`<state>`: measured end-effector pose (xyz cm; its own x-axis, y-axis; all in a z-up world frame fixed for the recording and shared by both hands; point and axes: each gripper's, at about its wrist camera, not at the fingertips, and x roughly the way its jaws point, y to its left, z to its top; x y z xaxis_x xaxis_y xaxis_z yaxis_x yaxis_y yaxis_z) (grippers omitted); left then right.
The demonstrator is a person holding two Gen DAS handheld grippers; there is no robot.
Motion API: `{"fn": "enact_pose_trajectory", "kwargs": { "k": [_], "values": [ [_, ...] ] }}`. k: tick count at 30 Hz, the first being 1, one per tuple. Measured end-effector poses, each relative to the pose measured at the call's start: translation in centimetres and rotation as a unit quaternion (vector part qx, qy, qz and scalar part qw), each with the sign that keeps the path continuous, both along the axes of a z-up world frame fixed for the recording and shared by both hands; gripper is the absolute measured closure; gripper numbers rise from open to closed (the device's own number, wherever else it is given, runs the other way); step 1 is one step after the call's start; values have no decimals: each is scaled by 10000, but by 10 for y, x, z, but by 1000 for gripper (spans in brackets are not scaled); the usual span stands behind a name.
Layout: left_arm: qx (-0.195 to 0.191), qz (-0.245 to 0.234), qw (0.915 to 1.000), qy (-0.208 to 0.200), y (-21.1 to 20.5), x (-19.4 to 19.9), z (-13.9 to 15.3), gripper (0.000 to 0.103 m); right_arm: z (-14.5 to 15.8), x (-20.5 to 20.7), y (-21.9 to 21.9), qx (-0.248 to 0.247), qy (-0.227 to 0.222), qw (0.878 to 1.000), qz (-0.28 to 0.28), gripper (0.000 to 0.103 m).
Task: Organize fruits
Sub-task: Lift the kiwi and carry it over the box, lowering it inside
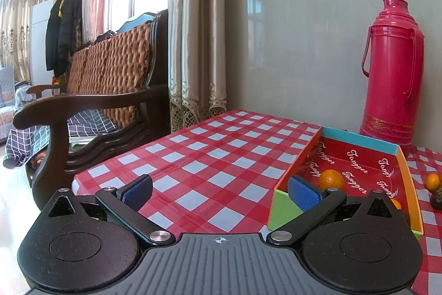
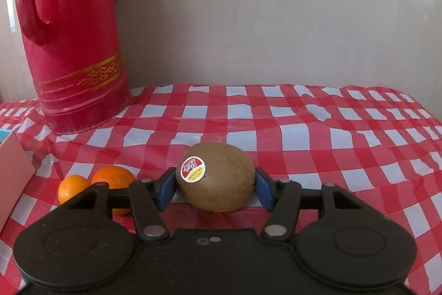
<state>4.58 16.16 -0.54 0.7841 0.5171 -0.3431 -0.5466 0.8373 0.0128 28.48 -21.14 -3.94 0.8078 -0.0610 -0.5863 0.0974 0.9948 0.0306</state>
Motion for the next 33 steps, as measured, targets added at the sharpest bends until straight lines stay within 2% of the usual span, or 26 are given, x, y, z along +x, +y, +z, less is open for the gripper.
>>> {"fn": "enact_pose_trajectory", "kwargs": {
  "k": [8, 15, 24, 33],
  "values": [
    [-12, 22, 10000, -21, -2, 0, 0, 0, 6, -15, -9, -23, -147, 9999, -7, 53],
    [-52, 73, 9999, -46, -1, -3, 1, 0, 16, -46, -3, -65, -284, 9995, 157, 53],
    [-80, 185, 9998, -22, 4, -8, 1, 0, 43, -95, 38, -42, -573, 9948, 845, 53],
    [-132, 375, 9992, 16, 18, -17, 0, 0, 56, -130, 99, 92, -739, 9806, 1813, 53]
  ]
}}
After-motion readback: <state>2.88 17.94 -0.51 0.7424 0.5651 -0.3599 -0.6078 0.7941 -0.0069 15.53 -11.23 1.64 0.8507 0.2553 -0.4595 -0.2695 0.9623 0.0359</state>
